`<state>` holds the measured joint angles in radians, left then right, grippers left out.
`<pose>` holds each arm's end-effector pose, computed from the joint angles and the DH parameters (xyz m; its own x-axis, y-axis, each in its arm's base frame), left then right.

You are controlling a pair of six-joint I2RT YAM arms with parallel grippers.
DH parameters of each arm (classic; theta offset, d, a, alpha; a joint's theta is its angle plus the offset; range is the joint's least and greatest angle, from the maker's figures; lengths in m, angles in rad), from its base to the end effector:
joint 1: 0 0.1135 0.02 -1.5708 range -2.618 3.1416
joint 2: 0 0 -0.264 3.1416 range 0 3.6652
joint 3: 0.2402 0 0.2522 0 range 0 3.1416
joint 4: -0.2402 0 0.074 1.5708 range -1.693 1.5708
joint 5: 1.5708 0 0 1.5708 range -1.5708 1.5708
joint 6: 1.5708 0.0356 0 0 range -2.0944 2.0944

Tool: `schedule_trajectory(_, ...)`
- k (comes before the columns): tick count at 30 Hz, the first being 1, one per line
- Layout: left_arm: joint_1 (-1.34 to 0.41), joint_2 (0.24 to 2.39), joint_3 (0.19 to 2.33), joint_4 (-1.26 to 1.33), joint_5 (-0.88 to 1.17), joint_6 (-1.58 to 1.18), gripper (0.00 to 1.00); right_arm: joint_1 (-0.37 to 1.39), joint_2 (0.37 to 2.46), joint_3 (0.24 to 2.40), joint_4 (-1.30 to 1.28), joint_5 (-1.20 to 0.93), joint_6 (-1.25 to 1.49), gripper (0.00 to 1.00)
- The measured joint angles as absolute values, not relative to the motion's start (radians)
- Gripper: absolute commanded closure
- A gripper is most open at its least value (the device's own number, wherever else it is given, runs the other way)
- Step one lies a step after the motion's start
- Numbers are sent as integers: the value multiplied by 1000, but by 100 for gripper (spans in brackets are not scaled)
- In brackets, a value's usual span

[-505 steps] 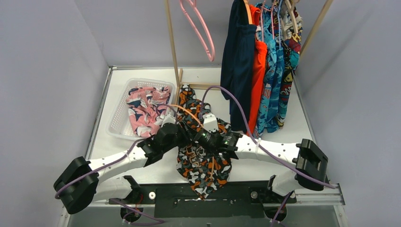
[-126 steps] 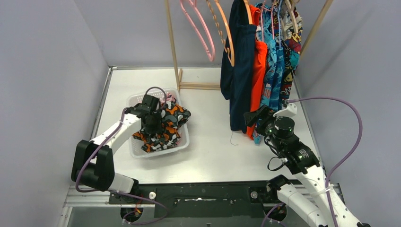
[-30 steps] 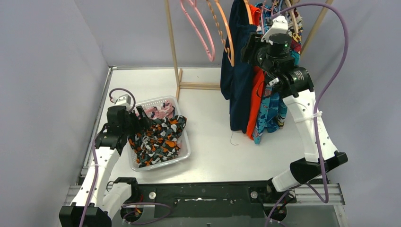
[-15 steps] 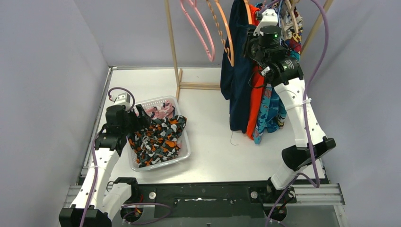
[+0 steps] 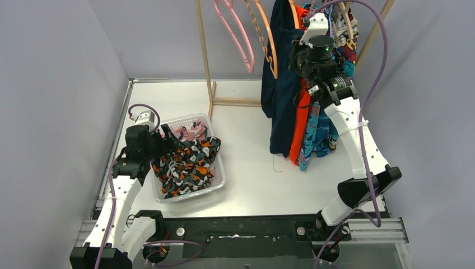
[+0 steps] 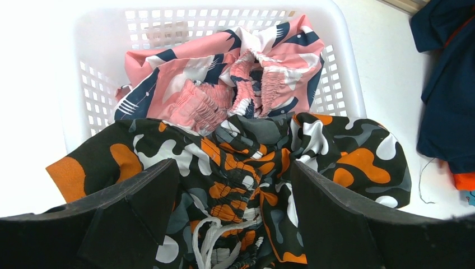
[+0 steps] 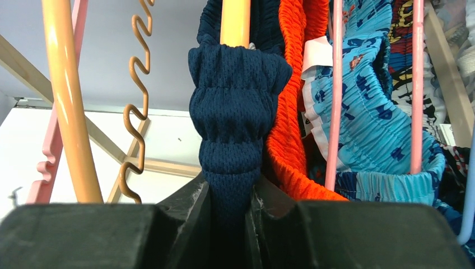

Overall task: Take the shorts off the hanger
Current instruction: Pick up the hanger from the clothes rod.

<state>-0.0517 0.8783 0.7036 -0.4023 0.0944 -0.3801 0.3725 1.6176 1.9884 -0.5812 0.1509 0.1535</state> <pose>0.1944 -0.0134 0.2735 -0.5543 -0.3412 -0.7592 -0.0811 0.9299 -0.3587 0.3239 0.1208 0.4991 -0.2263 0.0739 -0.9712 -0.1905 0.9745 0.1185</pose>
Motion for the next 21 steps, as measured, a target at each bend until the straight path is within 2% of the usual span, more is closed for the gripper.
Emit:
schedule_trajectory(7, -52, 872, 702, -400, 94, -380, 27, 372, 1588, 1898, -466, 157, 107, 100)
schedule_trajectory(21, -52, 864, 701, -399, 94, -380, 27, 387, 1588, 1936, -488, 158, 83, 100)
